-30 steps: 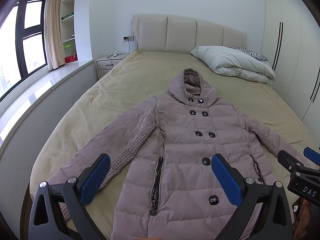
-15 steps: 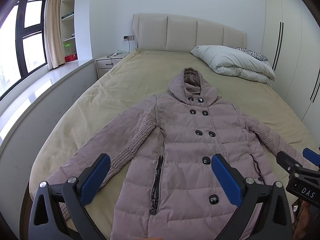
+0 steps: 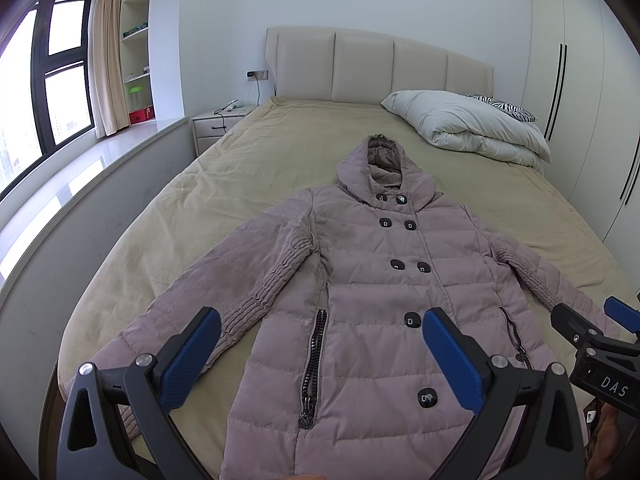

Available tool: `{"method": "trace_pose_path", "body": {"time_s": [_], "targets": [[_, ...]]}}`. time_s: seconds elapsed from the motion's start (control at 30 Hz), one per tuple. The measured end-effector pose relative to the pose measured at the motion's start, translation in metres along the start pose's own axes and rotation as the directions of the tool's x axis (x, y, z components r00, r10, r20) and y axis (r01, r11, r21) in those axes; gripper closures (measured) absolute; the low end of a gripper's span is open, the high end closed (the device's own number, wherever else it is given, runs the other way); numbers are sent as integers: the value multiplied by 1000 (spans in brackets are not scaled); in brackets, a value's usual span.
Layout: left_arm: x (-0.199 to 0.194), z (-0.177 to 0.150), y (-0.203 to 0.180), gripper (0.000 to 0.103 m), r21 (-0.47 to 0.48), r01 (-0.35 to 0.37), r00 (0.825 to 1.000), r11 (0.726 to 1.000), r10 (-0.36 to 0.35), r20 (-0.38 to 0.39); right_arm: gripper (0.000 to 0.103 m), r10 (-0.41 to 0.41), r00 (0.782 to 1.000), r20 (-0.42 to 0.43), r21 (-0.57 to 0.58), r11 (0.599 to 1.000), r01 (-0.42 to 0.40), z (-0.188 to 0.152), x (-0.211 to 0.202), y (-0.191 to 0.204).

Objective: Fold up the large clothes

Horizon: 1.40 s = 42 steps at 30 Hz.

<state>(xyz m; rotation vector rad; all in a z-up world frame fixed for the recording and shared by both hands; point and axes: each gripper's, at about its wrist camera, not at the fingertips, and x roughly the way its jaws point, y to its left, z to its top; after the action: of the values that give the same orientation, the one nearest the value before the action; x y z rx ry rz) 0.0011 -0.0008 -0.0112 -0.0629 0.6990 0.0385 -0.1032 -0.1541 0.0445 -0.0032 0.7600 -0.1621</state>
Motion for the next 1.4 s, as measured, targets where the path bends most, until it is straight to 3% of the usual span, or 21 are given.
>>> {"method": "trace_pose_path", "body": {"time_s": [0.87,1.13,1.27,1.33,1.4], "targets": [[2,-3,2,0,-6,-5,1000,1000,5,1,0,2,1000,-6,-2,1000,-2,-4,3,2],[12,-27,26,0,-69,58,998,996,-60,-24,0,37,999,-29,8,999,-37,-7,13,2],[32,-56,77,0,-279,146,979,949,-179,-98,0,122,990,-66,54,992,-118,-18,26,1],[42,-76,105,0,-381,133,976,915,-188,-111,0,177,981,-78,79,982,-171,-24,32,4],[47,-94,134,0,-493,117,977,862,-190,-99,0,226,970,-95,96,972,-217,-28,37,9]]}}
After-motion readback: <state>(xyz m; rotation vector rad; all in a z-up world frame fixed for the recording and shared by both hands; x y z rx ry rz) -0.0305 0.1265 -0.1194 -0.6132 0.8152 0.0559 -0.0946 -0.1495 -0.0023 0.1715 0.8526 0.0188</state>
